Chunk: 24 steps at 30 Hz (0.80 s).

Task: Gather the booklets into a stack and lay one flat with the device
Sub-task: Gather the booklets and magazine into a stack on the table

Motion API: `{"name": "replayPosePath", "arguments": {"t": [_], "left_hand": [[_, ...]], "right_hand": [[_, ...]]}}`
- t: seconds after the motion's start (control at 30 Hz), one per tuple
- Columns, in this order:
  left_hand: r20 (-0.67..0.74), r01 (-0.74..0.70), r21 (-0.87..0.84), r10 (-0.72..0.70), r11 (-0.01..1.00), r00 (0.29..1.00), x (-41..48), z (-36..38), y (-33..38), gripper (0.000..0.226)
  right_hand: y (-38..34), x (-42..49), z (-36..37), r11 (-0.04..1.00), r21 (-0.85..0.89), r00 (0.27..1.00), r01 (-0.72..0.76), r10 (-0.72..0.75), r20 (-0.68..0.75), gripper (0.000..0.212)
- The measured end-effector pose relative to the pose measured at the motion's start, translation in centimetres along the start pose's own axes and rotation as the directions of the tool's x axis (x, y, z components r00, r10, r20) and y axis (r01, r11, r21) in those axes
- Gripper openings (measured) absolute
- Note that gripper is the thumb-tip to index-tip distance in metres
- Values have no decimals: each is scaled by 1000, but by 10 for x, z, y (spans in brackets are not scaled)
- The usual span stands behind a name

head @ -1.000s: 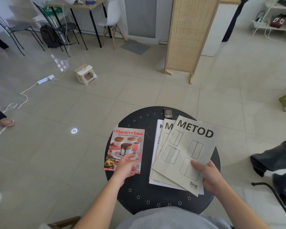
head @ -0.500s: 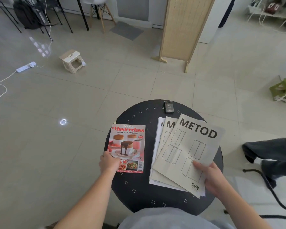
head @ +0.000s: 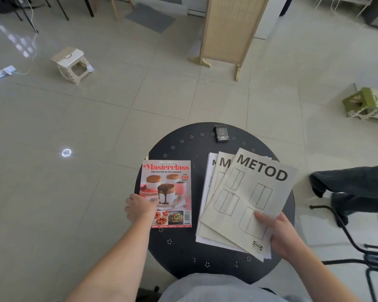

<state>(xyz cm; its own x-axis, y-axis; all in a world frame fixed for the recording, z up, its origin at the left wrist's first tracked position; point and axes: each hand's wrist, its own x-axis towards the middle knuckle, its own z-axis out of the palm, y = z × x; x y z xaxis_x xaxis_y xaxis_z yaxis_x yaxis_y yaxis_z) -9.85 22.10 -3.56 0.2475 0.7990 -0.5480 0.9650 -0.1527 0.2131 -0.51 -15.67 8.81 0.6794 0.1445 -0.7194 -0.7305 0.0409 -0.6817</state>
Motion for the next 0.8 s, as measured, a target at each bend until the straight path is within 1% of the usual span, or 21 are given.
{"name": "replayPosePath", "arguments": {"t": [0.23,0.33,0.4,0.47,0.57,0.63,0.73,0.8], "left_hand": [[61,77,-74,-73,994,995,12,-6,5,97],[104,85,-158,-69,984,992,11,-11,4,92],[144,64,-246,-29,967,989,7,-13,5,79],[181,20,-296,35,955,983,1,-15,6,65],[220,-34,-406,134,913,966,-5,-16,6,39],[260,-20,-480,164,877,952,-11,-19,4,37],[301,-22,-546,221,838,928,-21,-25,4,49],[306,-37,-596,270,802,913,-29,-29,4,46]], "right_hand": [[1,-2,6,1000,-12,1000,1,-1,-20,38],[2,-3,7,1000,-24,1000,1,-2,-28,39],[3,-2,8,1000,-31,999,0,-1,-33,39],[4,-2,10,999,-34,1000,-3,2,-31,38],[5,-3,11,1000,-30,1000,-8,7,-20,38],[5,-4,12,1000,-30,1000,-6,6,-13,38],[6,-7,15,999,-36,1000,-3,3,2,38],[6,-8,15,999,-41,1000,3,-2,16,38]]}}
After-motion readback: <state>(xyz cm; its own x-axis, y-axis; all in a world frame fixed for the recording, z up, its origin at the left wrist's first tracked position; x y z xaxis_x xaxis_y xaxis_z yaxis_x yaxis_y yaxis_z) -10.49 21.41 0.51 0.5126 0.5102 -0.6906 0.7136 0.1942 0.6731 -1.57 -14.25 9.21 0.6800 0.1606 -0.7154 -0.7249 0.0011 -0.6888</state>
